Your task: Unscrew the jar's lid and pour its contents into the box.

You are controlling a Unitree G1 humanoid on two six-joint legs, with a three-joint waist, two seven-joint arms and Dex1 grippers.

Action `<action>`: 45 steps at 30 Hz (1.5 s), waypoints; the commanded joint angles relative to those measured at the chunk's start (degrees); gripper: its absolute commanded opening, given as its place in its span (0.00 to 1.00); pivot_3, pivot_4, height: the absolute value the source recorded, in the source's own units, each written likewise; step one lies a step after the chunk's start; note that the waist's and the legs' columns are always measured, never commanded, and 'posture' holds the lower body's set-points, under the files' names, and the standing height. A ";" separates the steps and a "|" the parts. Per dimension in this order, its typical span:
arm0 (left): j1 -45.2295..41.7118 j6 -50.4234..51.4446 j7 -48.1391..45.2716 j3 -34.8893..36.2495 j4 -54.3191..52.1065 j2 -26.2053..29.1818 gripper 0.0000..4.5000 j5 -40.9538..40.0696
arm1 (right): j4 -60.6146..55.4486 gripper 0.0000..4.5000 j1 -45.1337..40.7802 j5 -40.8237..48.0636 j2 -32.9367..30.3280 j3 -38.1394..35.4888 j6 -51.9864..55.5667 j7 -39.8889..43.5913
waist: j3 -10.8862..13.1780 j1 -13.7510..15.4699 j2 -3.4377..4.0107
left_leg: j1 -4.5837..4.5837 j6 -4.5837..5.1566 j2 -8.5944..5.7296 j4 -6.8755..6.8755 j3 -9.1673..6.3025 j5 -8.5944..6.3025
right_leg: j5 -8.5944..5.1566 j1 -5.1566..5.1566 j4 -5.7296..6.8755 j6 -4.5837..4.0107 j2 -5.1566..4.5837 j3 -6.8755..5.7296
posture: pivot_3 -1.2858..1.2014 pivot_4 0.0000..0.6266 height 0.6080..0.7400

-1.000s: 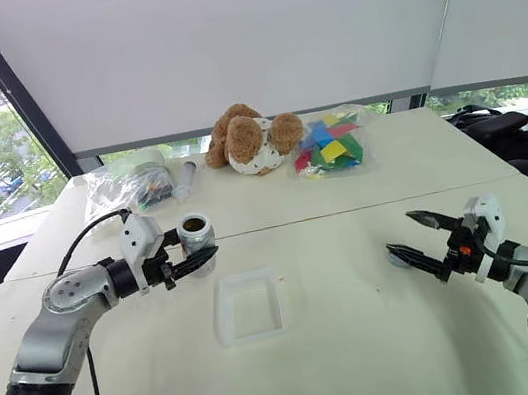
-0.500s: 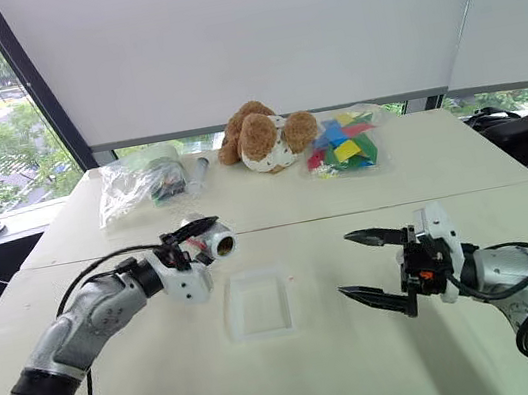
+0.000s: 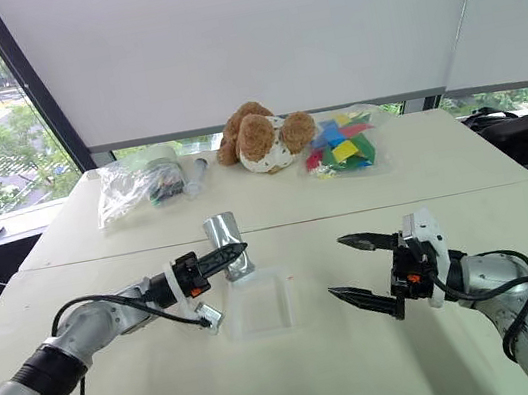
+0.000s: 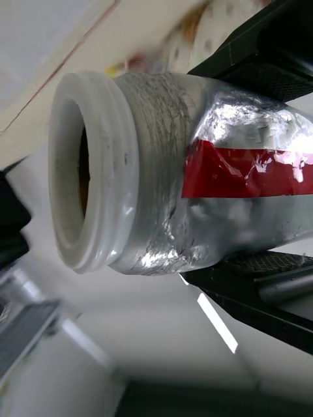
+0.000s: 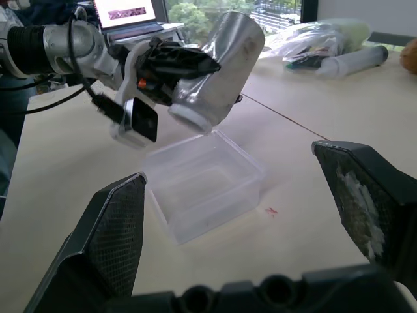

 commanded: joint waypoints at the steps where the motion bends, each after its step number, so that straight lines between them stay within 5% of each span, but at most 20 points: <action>1: -2.05 6.08 5.95 -1.33 0.60 0.03 0.49 3.87 | -1.72 0.99 -0.72 0.10 0.74 -0.19 -0.30 -1.02 | 0.00 -0.05 -0.01 | 0.00 0.00 0.00 0.00 0.00 0.00 | 0.00 0.00 0.00 0.00 0.00 0.00 | 0.52 0.24 1.00; 7: -2.70 12.14 9.76 -3.40 3.95 -0.18 0.49 6.89 | -2.28 0.99 -0.56 0.32 1.28 0.05 0.07 -2.26 | -0.01 -0.12 -0.01 | 0.02 0.00 -0.02 0.04 0.01 0.00 | -0.04 -0.08 0.28 0.05 0.00 0.00 | 0.52 0.24 1.00; 13: -1.00 6.32 9.22 -2.38 2.61 0.08 0.49 -2.16 | -2.13 0.99 -0.49 0.36 1.51 0.34 -0.02 -2.32 | -0.01 -0.10 -0.01 | 0.02 0.00 -0.01 0.13 -0.01 0.00 | -0.05 -0.09 0.42 0.06 0.00 0.00 | 0.52 0.24 1.00; 16: 0.44 -5.87 2.64 1.19 1.85 2.19 0.49 -18.40 | -1.59 0.99 -0.68 0.60 1.77 0.75 -0.56 -1.19 | -0.01 -0.19 -0.01 | 0.02 0.00 0.05 0.16 -0.04 0.00 | -0.05 -0.11 0.45 0.05 -0.02 0.00 | 0.52 0.24 1.00; 21: 7.59 -12.97 -24.19 9.66 -1.51 6.95 0.49 -53.34 | 1.63 0.99 -3.26 -1.14 3.66 2.06 -5.39 1.62 | -0.01 -0.59 0.01 | 0.02 -0.01 0.13 0.16 -0.03 0.00 | -0.05 -0.16 0.48 0.01 -0.09 0.02 | 0.52 0.24 1.00; 24: 17.32 -0.82 -44.43 16.45 -10.40 7.58 0.49 -84.69 | 5.03 0.99 -4.90 -1.97 5.34 2.57 -10.43 4.67 | -0.04 -0.97 0.05 | 0.03 -0.01 0.13 0.17 -0.02 0.00 | -0.05 -0.16 0.49 0.00 -0.15 0.03 | 0.52 0.24 1.00; 27: 28.61 17.53 -53.73 28.95 -21.42 6.15 0.49 -110.96 | 8.47 0.99 -6.51 -2.42 7.47 3.28 -16.47 8.44 | -0.03 -1.46 0.04 | 0.03 0.00 0.11 0.21 -0.05 0.00 | -0.05 -0.12 0.48 -0.01 -0.23 0.04 | 0.52 0.24 1.00; 32: 42.69 31.31 -55.47 50.30 -26.72 -0.17 0.49 -130.68 | 11.01 0.99 -9.21 0.43 10.24 3.27 -18.14 10.77 | -0.02 -1.77 0.06 | 0.07 0.02 0.14 0.22 -0.10 -0.02 | -0.06 -0.11 0.49 -0.02 -0.16 0.03 | 0.52 0.24 1.00; 36: 47.56 31.85 -56.46 58.41 -25.86 -7.57 0.49 -132.96 | 11.65 0.99 -10.97 0.59 11.47 4.03 -17.59 10.58 | -0.04 -1.34 0.06 | 0.10 0.02 0.13 0.24 -0.09 -0.02 | -0.06 -0.08 0.50 -0.04 -0.14 0.03 | 0.52 0.24 1.00; 45: 44.71 24.27 -59.91 59.52 -16.03 -20.04 0.49 -126.14 | 11.86 0.99 -11.34 -0.22 11.97 5.89 -16.23 11.24 | -0.13 0.02 -0.11 | 0.04 0.02 0.06 0.63 -0.18 -0.03 | -0.10 0.15 0.46 -0.11 -0.14 -0.03 | 0.52 0.24 1.00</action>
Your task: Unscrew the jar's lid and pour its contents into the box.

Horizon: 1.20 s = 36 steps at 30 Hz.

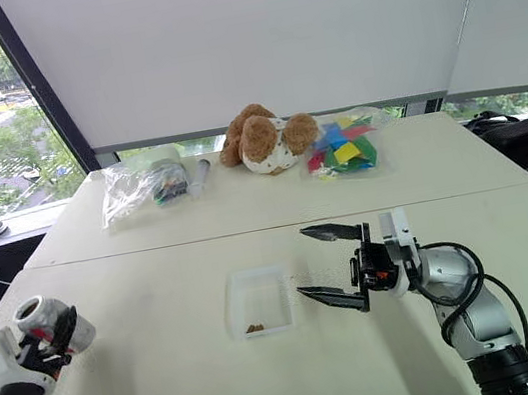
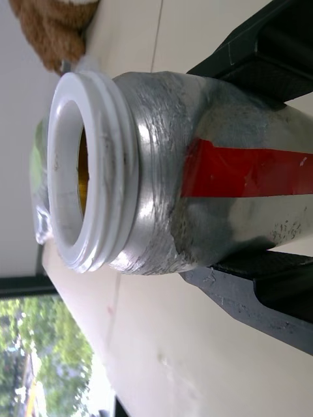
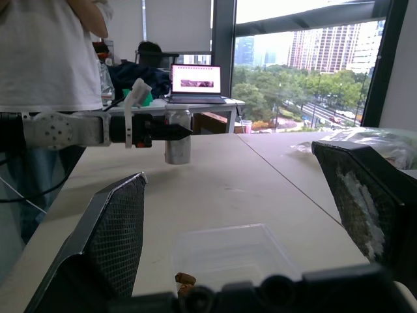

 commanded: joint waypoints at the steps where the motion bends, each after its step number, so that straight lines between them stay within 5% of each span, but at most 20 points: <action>1: -2.24 -3.62 -2.07 1.07 1.76 -1.55 0.49 2.57 | -0.69 0.99 -0.68 0.62 0.40 -0.15 0.22 -0.19 | -0.03 -0.15 -0.04 | 0.00 0.00 0.00 0.00 0.00 0.00 | 0.00 0.00 0.00 -0.01 0.00 0.00 | 0.52 0.24 1.00; 10: -3.91 -9.12 -3.80 1.30 9.33 -3.52 0.49 9.39 | 1.01 0.99 -1.04 0.64 -0.18 -0.13 0.51 1.16 | -0.11 -0.24 0.10 | 0.02 0.00 0.02 -0.02 0.02 -0.01 | 0.00 -0.02 0.01 -0.02 0.01 0.01 | 0.52 0.24 1.00; 15: -3.24 -9.33 -5.12 2.14 9.07 -2.91 1.00 9.45 | 1.20 1.00 -1.05 1.08 -0.88 -0.73 1.22 2.00 | -0.16 -0.32 0.16 | 0.01 0.02 0.03 -0.02 0.02 -0.02 | 0.00 -0.05 0.01 -0.02 0.01 0.01 | 0.52 0.24 1.00; 27: 6.11 -6.07 -13.89 6.20 7.05 2.56 1.00 8.00 | -3.41 1.00 3.52 2.15 -7.65 -5.27 7.09 0.59 | -0.16 -0.11 0.16 | -0.06 0.06 0.05 -0.03 0.03 -0.07 | -0.12 -0.06 -0.10 -0.20 -0.09 0.01 | 0.52 0.24 1.00; 36: 3.10 -5.50 -14.40 4.98 6.92 2.53 1.00 10.18 | -9.66 1.00 5.45 3.02 -8.38 -5.37 11.90 -3.91 | -0.16 -0.18 0.16 | -0.12 0.09 0.13 -0.06 0.05 -0.09 | -0.14 -0.01 -0.46 -0.31 -0.12 0.01 | 0.52 0.24 1.00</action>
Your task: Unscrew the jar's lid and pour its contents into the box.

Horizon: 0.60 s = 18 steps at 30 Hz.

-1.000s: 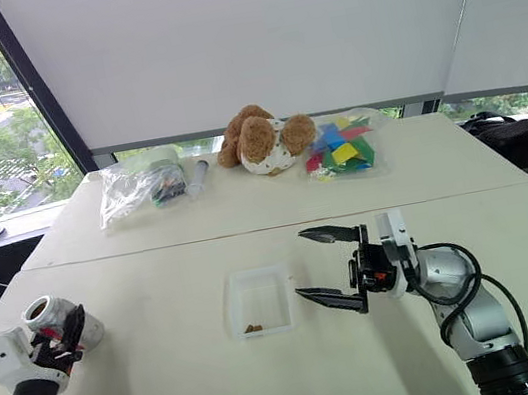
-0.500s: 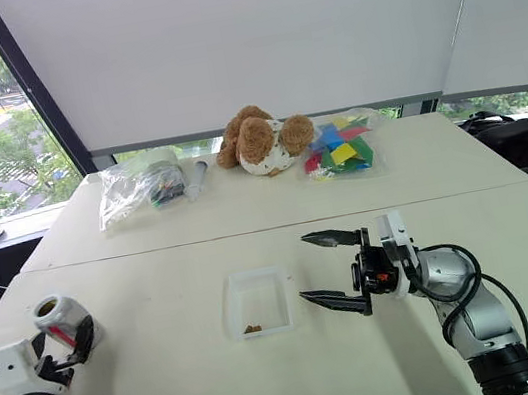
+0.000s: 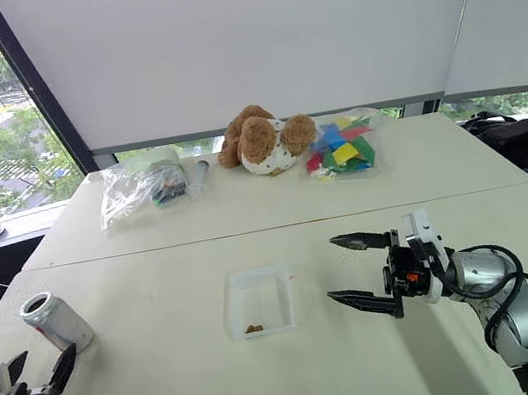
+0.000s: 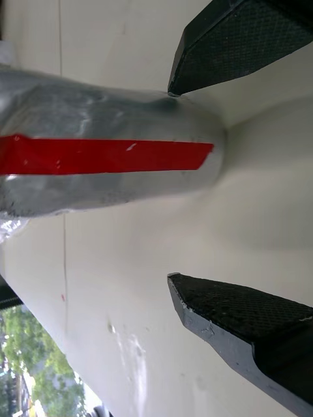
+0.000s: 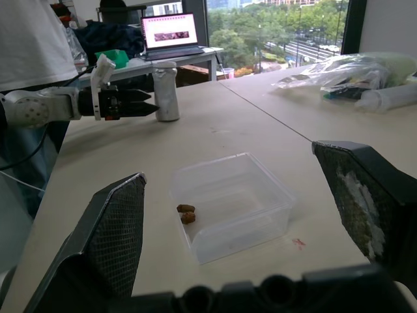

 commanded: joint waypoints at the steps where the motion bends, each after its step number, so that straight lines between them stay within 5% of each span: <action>1: 0.37 0.74 0.15 -0.37 -3.19 -0.08 1.00 0.85 | -4.46 1.00 -0.50 1.70 0.05 -0.34 1.86 -1.97 | 0.00 -0.06 0.00 | -0.01 0.01 0.00 -0.01 0.00 0.00 | 0.00 0.00 -0.01 0.00 0.00 0.00 | 0.52 0.24 1.00; 10: 3.71 3.87 -0.38 1.13 -8.04 -0.01 1.00 -0.15 | -4.63 1.00 -1.32 2.17 -1.32 -1.08 4.27 -1.93 | 0.00 0.04 0.00 | -0.05 0.08 0.00 -0.06 0.05 -0.06 | 0.00 -0.01 -0.19 0.00 -0.06 0.01 | 0.52 0.24 1.00; 18: 18.13 1.70 -12.60 4.93 -19.02 6.49 1.00 0.91 | -4.70 1.00 2.18 3.30 -6.66 -5.59 4.37 2.85 | 0.00 -0.05 -0.01 | -0.35 0.14 0.02 -0.08 0.06 -0.11 | 0.00 -0.22 -0.36 -0.01 -0.11 0.04 | 0.52 0.24 1.00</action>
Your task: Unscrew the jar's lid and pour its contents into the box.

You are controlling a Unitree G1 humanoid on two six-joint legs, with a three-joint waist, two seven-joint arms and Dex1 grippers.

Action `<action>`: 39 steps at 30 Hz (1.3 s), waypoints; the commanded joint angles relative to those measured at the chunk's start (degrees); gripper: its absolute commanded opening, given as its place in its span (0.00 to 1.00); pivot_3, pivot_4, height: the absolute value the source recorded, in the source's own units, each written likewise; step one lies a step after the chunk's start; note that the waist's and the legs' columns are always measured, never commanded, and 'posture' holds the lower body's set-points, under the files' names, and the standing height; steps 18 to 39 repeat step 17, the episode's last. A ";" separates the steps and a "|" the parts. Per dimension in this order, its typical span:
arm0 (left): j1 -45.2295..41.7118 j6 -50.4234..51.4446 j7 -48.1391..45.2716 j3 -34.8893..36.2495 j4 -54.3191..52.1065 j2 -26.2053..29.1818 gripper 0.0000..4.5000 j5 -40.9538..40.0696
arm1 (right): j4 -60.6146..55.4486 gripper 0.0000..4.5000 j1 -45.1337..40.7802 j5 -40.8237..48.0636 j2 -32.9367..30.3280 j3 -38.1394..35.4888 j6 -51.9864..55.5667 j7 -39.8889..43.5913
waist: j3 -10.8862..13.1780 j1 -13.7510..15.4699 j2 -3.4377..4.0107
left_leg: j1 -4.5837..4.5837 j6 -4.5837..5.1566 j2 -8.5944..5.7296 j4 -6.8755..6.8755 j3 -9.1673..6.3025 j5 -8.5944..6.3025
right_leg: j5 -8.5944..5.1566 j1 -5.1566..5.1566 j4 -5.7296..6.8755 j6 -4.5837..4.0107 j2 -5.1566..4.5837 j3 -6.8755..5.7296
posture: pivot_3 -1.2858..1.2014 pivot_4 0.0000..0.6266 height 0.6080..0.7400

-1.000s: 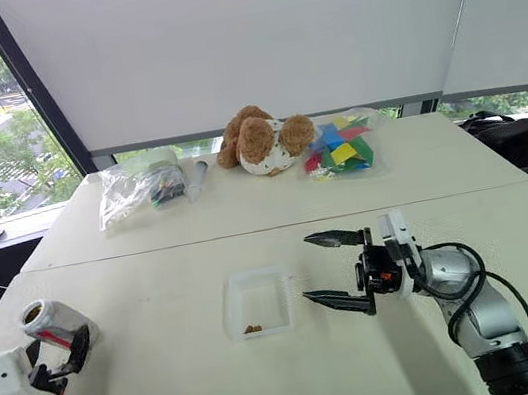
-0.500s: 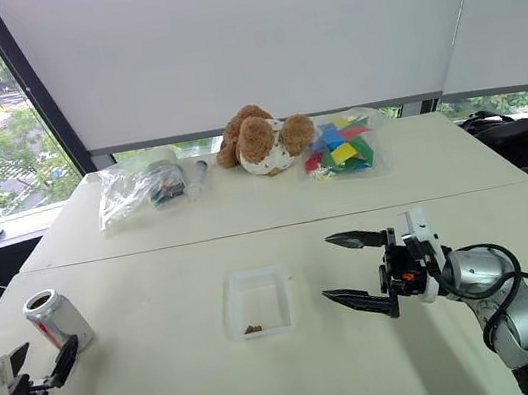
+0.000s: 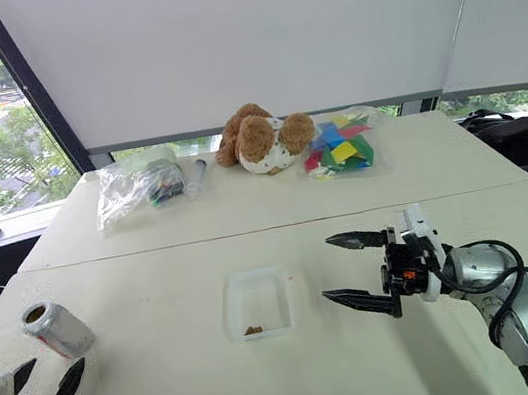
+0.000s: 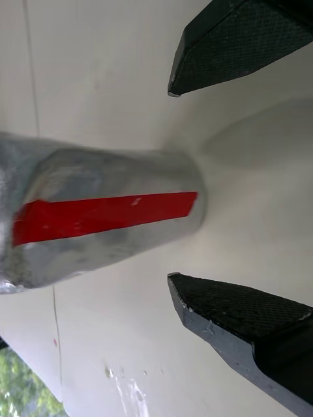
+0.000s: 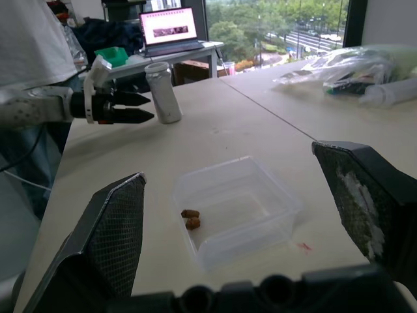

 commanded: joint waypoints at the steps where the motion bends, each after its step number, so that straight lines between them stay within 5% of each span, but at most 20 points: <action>1: 7.14 -3.69 -9.47 4.17 -8.21 5.49 1.00 0.34 | -1.33 1.00 2.18 1.70 -4.60 -5.15 -1.05 4.16 | 0.00 0.04 0.00 | -0.06 -0.01 0.00 0.00 0.00 -0.01 | 0.00 -0.03 -0.01 -0.01 -0.03 0.00 | 0.52 0.24 1.00; 6: 14.42 -13.29 -24.01 4.82 -12.09 13.06 1.00 3.04 | 2.04 1.00 7.24 -0.45 -10.30 -9.37 -4.56 9.81 | -0.01 0.16 0.05 | -0.24 -0.15 0.00 0.03 0.07 -0.10 | -0.01 -0.08 -0.13 -0.03 -0.21 -0.09 | 0.52 0.24 1.00; 10: 10.99 -11.73 -26.01 4.93 -10.36 16.05 1.00 1.57 | 3.80 1.00 11.03 -2.76 -12.18 -11.80 -8.72 12.08 | 0.00 0.03 0.15 | -0.32 -0.15 0.00 0.02 0.11 -0.11 | -0.02 -0.16 -0.15 -0.02 -0.24 -0.10 | 0.52 0.24 1.00; 39: 5.79 -10.80 -27.78 2.03 -8.28 15.70 1.00 2.12 | 5.86 1.00 14.65 -3.48 -11.33 -13.40 -13.22 13.32 | 0.01 -0.22 0.16 | -0.32 0.05 0.01 0.03 0.18 -0.01 | -0.01 -0.19 -0.13 0.01 -0.14 -0.14 | 0.52 0.24 1.00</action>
